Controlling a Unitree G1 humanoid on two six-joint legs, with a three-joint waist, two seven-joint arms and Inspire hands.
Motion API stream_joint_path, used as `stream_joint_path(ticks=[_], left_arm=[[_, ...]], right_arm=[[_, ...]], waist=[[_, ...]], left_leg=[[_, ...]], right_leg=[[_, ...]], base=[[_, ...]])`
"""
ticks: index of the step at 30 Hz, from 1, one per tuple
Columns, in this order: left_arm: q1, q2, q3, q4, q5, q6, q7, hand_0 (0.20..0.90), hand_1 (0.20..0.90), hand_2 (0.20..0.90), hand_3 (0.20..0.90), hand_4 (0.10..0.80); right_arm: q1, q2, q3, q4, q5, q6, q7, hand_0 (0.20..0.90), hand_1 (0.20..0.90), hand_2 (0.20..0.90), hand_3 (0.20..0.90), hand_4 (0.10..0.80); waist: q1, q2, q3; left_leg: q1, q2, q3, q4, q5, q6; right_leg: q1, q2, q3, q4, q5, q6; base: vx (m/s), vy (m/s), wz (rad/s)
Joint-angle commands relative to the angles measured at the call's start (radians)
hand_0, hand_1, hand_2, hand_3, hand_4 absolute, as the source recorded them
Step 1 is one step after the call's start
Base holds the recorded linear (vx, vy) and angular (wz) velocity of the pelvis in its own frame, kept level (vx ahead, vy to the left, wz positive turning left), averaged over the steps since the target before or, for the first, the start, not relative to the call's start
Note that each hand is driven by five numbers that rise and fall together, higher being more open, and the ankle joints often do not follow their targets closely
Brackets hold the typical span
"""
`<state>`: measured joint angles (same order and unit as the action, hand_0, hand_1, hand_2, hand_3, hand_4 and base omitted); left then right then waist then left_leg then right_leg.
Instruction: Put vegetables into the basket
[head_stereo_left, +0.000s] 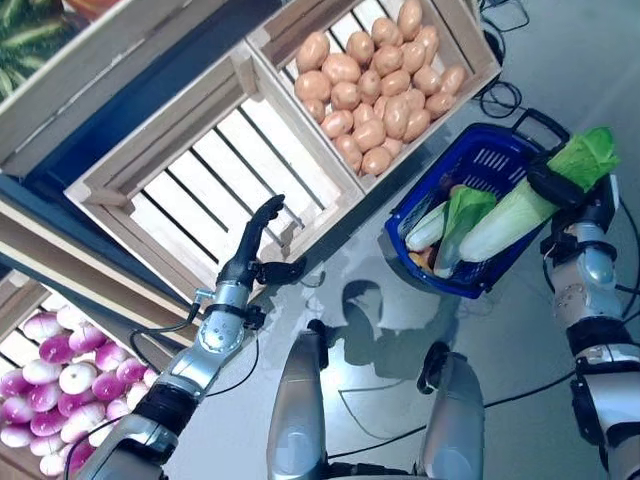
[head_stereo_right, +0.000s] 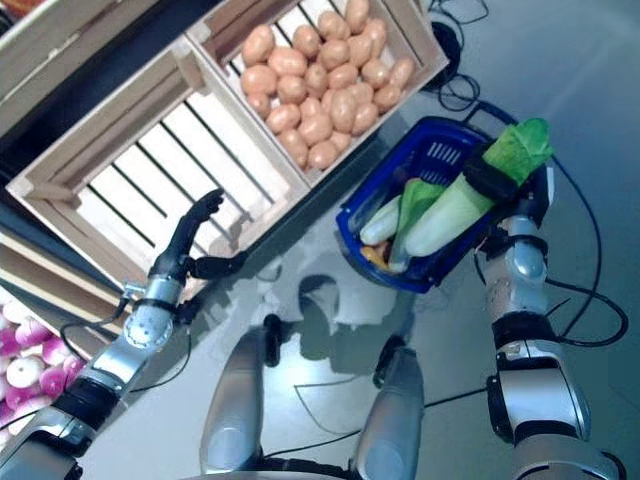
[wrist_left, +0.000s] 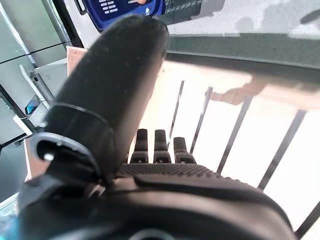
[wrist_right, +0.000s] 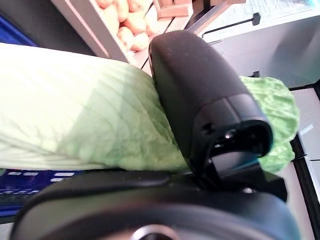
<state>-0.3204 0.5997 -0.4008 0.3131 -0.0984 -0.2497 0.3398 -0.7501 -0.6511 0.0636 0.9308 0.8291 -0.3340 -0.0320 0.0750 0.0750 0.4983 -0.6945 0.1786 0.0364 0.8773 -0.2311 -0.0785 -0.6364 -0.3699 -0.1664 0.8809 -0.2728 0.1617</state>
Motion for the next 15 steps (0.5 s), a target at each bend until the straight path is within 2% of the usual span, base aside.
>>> stream_joint_path(ticks=[1,8,9,15], left_arm=[[-0.063,0.016,-0.005,-0.098,-0.044,-0.116,0.055,0.9,0.9,0.9,0.9,0.8],[-0.072,0.023,-0.04,-0.092,-0.087,-0.137,0.07,0.9,0.9,0.9,0.9,0.8],[-0.071,0.027,-0.042,-0.091,-0.096,-0.142,0.065,0.9,0.9,0.9,0.9,0.8],[-0.06,0.034,-0.049,-0.098,-0.12,-0.166,0.042,0.9,0.9,0.9,0.9,0.8]], right_arm=[[-0.11,-0.102,-0.018,0.002,-0.042,-0.114,-0.053,0.3,0.3,0.3,0.3,0.4],[-0.181,-0.144,-0.001,0.069,-0.036,-0.074,-0.03,0.3,0.3,0.3,0.3,0.4],[-0.186,-0.148,-0.002,0.074,-0.019,-0.067,-0.011,0.9,0.9,0.9,0.9,0.8],[-0.191,-0.151,-0.006,0.08,0.001,-0.064,0.019,0.9,0.9,0.9,0.9,0.8]], waist=[[0.007,-0.008,-0.055],[0.004,0.004,-0.057],[0.003,0.005,-0.059],[0.001,0.001,-0.072]], left_leg=[[0.005,0.04,-0.048,0.065,-0.125,-0.042],[-0.082,0.033,-0.07,0.211,-0.203,-0.025],[-0.092,0.033,-0.072,0.226,-0.21,-0.025],[-0.1,0.041,-0.076,0.249,-0.22,-0.026]], right_leg=[[0.006,-0.046,0.044,0.055,-0.018,-0.041],[-0.122,-0.065,0.071,0.192,-0.07,-0.053],[-0.134,-0.066,0.073,0.206,-0.077,-0.054],[-0.153,-0.065,0.072,0.231,-0.09,-0.057]], base=[[-0.051,0.024,0.08],[-0.027,0.015,0.01],[-0.02,-0.004,0.06],[-0.012,-0.003,0.04]])
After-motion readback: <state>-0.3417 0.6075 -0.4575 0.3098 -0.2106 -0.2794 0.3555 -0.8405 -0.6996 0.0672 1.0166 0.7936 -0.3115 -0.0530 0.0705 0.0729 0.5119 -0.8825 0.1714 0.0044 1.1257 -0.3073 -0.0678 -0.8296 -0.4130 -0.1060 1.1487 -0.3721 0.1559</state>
